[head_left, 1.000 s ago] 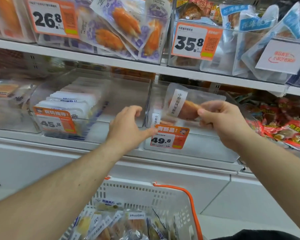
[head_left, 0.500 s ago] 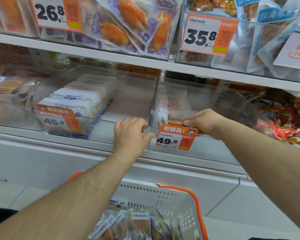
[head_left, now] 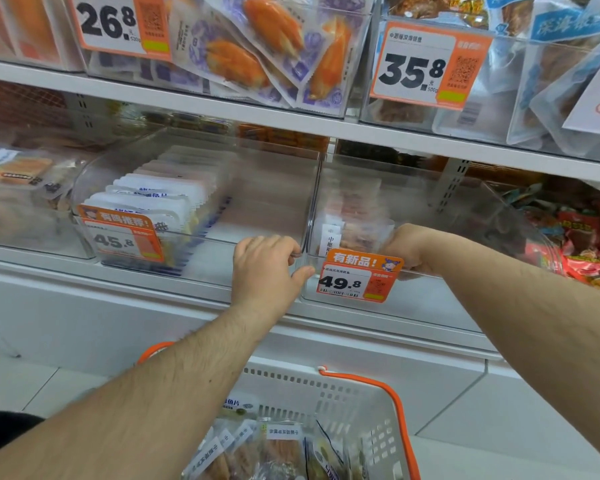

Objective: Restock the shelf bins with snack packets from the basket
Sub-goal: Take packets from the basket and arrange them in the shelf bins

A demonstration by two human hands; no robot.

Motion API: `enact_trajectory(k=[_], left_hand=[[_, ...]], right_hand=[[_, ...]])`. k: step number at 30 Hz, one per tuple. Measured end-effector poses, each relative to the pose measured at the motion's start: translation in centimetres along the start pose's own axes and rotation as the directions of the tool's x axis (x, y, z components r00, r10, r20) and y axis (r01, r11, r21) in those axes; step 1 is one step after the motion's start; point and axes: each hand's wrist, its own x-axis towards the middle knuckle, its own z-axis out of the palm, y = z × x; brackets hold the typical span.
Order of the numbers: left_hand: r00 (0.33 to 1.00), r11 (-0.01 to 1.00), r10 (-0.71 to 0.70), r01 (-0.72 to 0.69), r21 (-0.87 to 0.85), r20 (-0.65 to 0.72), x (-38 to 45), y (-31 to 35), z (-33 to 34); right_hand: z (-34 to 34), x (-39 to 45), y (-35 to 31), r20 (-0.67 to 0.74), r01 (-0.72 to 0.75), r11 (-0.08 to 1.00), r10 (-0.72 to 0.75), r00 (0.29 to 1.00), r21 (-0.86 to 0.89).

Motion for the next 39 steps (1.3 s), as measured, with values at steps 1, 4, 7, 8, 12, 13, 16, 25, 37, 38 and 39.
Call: enact_trajectory(k=[1, 4, 7, 8, 12, 13, 16, 25, 37, 38, 39], left_hand=[[1.000, 1.000, -0.001, 0.001, -0.001, 0.003, 0.0, 0.0, 0.0], [1.000, 1.000, -0.004, 0.004, 0.005, 0.008, 0.0, 0.0, 0.0], [1.000, 1.000, 0.003, -0.003, 0.015, 0.002, -0.1, -0.1, 0.1], [1.000, 1.000, 0.003, -0.003, 0.015, 0.002, -0.1, -0.1, 0.0], [0.998, 1.000, 0.000, 0.000, 0.004, 0.059, -0.1, 0.1, -0.7], [0.997, 1.000, 0.001, 0.000, -0.011, 0.083, -0.1, 0.1, -1.0], [0.994, 0.994, 0.015, -0.002, -0.108, 0.112, -0.2, -0.3, -2.0], [0.885, 0.990, 0.132, -0.137, -0.020, 0.446, -3.7, -2.9, -8.1], [0.467, 0.988, -0.051, -0.104, 0.113, 0.883, -7.2, -7.6, -6.8], [0.431, 0.987, -0.062, -0.106, 0.119, 0.900, -7.2, -7.8, -6.6], [0.402, 0.987, -0.069, -0.106, 0.121, 0.913, -7.1, -7.9, -6.3]], right_hand=[[0.0, -0.1, 0.0, -0.011, 0.000, 1.000, 0.000, 1.000, 0.007], [-0.4, -0.3, 0.3, -0.021, 0.000, 1.000, 0.000, 1.000, -0.016], [-1.0, -0.7, 0.5, -0.063, -0.038, 0.998, 0.035, 0.997, -0.042], [-1.0, -0.8, 0.6, -0.105, -0.039, 0.998, 0.033, 0.994, -0.056], [-0.2, -2.8, 0.0, -0.455, 0.003, 0.981, -0.092, 0.886, -0.193], [0.1, -3.6, -0.3, -0.530, 0.014, 0.979, -0.122, 0.839, -0.204], [0.8, -6.4, -1.8, -0.636, 0.124, 0.967, -0.241, 0.733, -0.223], [9.5, -11.5, -4.1, -0.584, 0.733, 0.664, -0.656, 0.479, -0.144], [27.8, -1.9, 3.9, 0.389, 0.377, 0.857, -0.232, 0.892, -0.352], [29.0, -1.3, 4.6, 0.426, 0.362, 0.854, -0.188, 0.885, -0.374], [30.0, -1.0, 5.1, 0.457, 0.370, 0.837, -0.166, 0.874, -0.403]])
